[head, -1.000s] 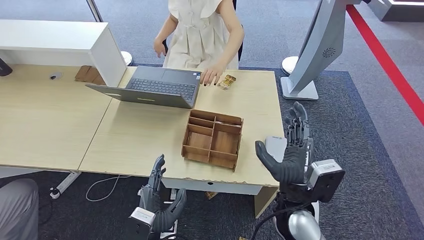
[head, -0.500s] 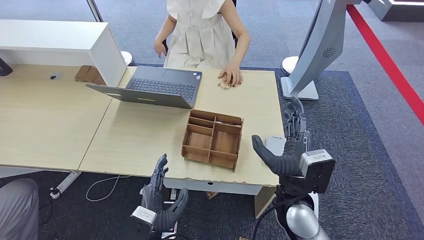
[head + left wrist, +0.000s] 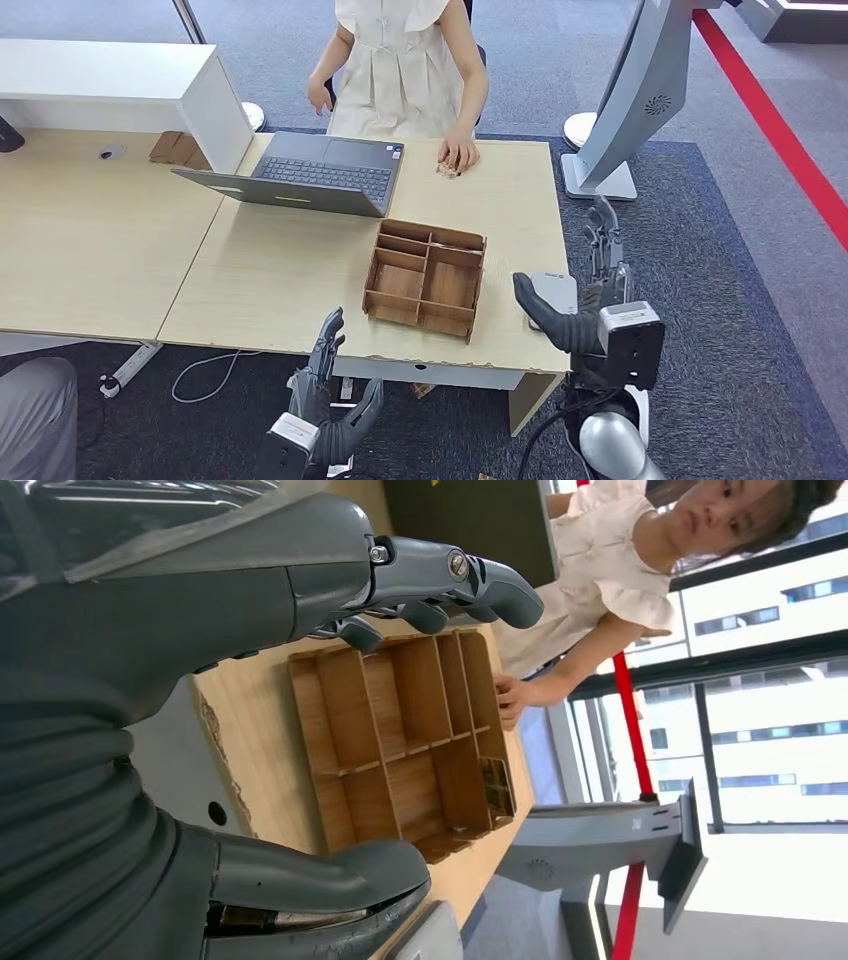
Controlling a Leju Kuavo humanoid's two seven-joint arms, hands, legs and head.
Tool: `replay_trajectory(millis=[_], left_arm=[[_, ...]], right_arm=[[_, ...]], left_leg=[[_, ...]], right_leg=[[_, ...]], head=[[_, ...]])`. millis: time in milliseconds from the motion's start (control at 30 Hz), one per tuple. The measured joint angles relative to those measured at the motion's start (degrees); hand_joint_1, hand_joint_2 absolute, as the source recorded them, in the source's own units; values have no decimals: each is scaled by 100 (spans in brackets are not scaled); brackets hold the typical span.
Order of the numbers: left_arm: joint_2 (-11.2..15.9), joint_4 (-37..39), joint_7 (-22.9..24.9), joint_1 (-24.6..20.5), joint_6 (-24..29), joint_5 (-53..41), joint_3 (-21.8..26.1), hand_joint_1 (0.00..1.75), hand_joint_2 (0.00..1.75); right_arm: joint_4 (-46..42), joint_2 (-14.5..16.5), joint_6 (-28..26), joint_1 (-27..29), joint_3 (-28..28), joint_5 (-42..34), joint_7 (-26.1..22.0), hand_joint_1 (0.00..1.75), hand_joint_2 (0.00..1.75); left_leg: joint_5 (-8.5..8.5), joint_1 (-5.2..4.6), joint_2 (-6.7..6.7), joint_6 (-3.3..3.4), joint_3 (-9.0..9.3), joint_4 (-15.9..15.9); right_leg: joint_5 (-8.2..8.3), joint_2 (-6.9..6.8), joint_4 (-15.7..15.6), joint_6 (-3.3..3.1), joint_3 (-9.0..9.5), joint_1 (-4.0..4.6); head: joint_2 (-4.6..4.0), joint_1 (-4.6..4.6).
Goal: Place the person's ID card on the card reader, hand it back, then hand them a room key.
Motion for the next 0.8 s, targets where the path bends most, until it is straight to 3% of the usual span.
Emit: replay_trajectory(millis=[633, 733, 800], left_arm=[[0, 2, -14, -51, 0, -110, -44, 0, 175], [0, 20, -22, -63, 0, -91, -52, 0, 175], [0, 28, -59, -75, 0, -97, -60, 0, 175]], right_arm=[[-23, 1, 2, 17, -76, 131, -13, 0, 175], [-43, 1, 2, 6, -79, 470, 61, 0, 175], [-46, 6, 2, 5, -104, 1204, 205, 0, 175]], left_leg=[[0, 0, 0, 0, -2, 0], [0, 0, 0, 0, -2, 0], [0, 0, 0, 0, -1, 0]], right_leg=[[0, 0, 1, 0, 0, 0], [0, 0, 0, 0, 0, 0], [0, 0, 0, 0, 0, 0]], head=[[0, 1], [0, 1], [0, 0]])
